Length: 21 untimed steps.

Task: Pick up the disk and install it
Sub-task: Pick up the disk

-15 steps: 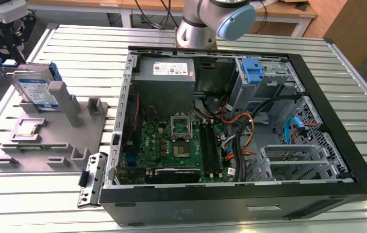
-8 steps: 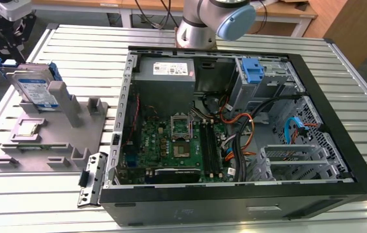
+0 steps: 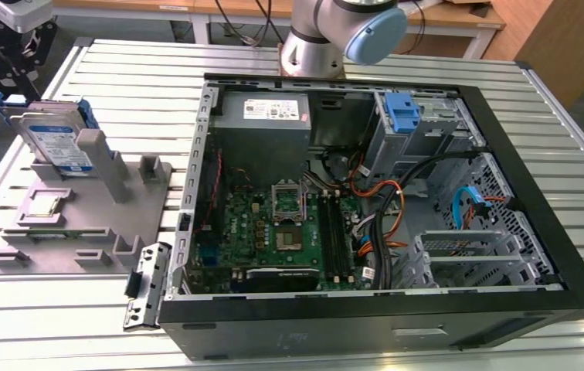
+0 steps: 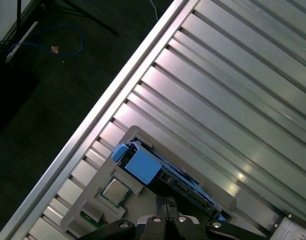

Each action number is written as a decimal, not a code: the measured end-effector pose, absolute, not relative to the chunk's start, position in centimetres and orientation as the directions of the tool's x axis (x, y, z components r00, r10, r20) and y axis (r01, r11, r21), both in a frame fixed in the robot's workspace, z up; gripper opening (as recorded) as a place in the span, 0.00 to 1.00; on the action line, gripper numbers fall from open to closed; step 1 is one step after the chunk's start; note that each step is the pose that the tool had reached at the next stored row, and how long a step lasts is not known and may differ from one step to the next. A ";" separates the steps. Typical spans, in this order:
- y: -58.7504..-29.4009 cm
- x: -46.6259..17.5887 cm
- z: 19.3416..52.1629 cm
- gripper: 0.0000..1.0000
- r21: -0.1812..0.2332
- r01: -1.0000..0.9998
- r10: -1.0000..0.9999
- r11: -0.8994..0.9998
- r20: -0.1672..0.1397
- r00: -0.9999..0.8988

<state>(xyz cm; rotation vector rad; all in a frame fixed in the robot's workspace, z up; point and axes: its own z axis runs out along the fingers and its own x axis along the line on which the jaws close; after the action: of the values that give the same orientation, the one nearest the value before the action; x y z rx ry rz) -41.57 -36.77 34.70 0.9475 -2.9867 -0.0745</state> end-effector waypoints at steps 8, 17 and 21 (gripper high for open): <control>-36.8 -41.6 34.7 0.10 0.048 -0.576 -0.577 0.816 -0.007 -0.817; -36.8 -41.6 34.7 0.10 0.047 -0.609 -0.609 0.792 -0.007 -0.793; -36.8 -41.6 34.7 0.10 0.047 -0.630 -0.630 0.775 -0.008 -0.776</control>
<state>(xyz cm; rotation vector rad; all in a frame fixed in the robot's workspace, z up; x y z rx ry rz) -41.58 -36.78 34.69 1.0475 -2.9517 -0.0737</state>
